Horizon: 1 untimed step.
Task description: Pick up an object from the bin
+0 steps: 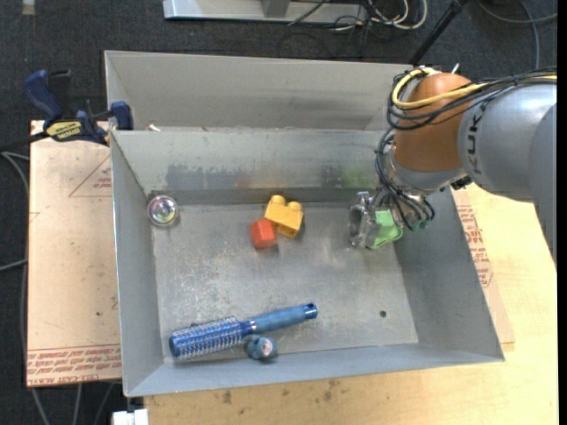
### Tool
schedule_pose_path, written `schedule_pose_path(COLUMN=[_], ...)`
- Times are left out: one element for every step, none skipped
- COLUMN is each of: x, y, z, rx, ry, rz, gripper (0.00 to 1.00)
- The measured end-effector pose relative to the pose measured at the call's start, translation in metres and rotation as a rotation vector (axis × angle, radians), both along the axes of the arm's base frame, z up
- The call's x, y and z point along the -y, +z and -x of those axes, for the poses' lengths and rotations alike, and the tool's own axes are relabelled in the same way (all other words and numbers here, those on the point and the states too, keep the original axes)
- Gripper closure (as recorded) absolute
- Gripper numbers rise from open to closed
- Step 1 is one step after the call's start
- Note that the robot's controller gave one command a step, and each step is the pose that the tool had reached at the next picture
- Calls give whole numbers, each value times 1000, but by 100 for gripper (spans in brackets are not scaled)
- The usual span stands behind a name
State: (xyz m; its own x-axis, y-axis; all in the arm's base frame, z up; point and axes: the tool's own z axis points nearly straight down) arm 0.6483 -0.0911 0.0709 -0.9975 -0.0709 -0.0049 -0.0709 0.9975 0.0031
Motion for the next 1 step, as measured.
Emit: schedule_pose_path(x=[26], y=[38], z=[22], rx=[-2], ry=[-279], rz=[-17], gripper=[100])
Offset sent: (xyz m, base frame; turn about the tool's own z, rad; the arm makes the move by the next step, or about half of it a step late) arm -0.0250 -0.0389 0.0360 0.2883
